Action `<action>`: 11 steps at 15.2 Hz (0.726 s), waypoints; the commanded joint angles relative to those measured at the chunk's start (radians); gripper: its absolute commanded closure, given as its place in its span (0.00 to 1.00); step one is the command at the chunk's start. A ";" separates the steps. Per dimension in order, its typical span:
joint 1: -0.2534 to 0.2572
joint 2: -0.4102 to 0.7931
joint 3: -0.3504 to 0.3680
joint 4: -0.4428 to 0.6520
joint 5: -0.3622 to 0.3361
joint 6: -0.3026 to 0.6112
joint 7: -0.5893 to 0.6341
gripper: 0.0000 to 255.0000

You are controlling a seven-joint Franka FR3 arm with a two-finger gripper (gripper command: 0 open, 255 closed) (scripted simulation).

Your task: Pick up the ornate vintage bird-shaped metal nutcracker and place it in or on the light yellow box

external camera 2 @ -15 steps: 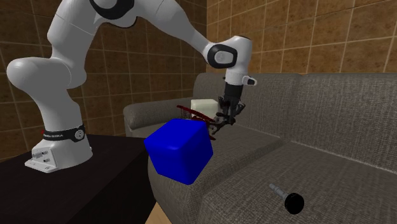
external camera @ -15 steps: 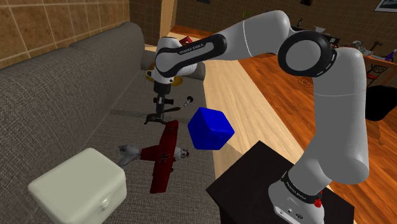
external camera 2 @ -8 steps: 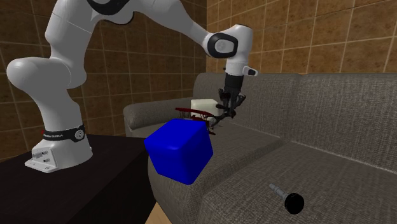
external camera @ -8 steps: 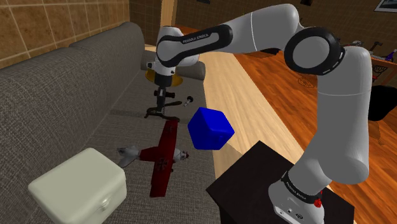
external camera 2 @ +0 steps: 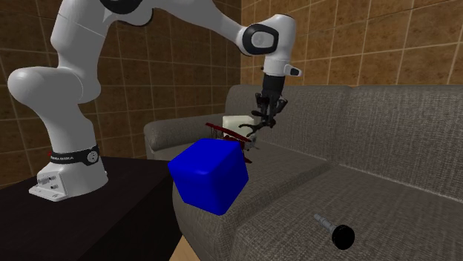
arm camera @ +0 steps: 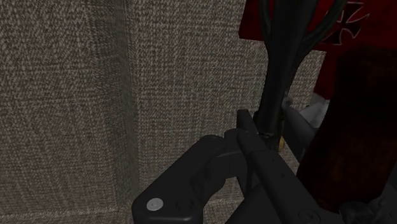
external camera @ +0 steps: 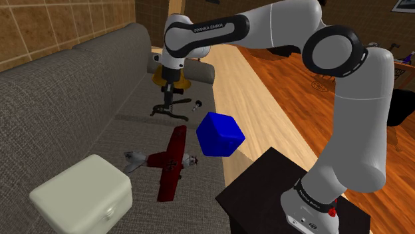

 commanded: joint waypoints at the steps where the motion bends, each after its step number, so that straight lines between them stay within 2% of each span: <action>1: -0.001 -0.010 0.000 0.015 -0.001 -0.025 0.003 1.00; 10: -0.002 -0.036 0.000 0.093 -0.003 -0.128 0.018 1.00; 11: 0.012 -0.040 0.006 0.086 -0.004 -0.121 0.037 1.00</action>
